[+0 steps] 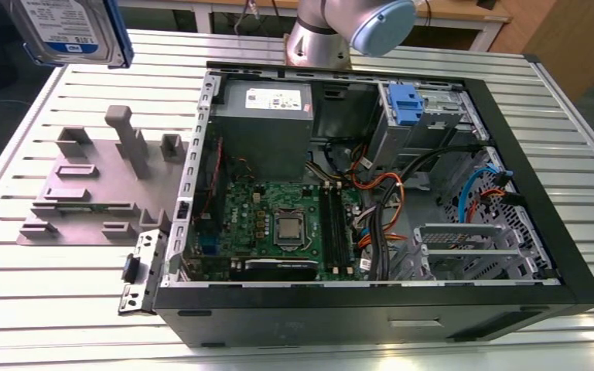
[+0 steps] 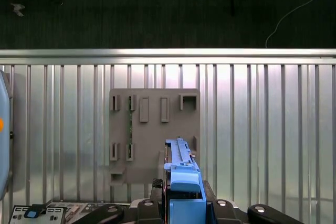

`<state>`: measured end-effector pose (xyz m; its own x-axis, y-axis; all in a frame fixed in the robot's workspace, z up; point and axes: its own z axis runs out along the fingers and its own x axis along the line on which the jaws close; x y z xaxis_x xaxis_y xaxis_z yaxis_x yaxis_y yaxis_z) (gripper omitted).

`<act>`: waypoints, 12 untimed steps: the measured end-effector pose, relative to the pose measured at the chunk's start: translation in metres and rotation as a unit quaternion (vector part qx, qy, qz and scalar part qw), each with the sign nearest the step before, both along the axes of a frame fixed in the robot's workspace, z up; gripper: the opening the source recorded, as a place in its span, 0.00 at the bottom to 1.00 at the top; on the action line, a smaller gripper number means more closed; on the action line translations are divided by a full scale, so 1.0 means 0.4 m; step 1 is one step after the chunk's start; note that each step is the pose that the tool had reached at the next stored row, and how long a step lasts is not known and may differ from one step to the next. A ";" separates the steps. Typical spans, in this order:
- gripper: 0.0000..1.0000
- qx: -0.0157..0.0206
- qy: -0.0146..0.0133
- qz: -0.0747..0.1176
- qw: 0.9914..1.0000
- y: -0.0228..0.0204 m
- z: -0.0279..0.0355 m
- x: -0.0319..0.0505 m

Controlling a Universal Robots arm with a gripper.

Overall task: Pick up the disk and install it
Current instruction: 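Pick up the disk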

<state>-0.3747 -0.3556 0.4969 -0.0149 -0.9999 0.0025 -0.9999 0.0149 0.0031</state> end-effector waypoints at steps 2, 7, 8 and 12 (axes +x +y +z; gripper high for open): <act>0.36 0.000 0.000 0.000 1.000 0.000 0.000 0.002; 0.36 0.000 0.000 0.000 1.000 0.000 0.000 0.007; 0.36 0.000 0.000 0.000 1.000 0.000 0.000 0.008; 0.36 0.000 0.000 0.000 1.000 0.000 0.000 0.011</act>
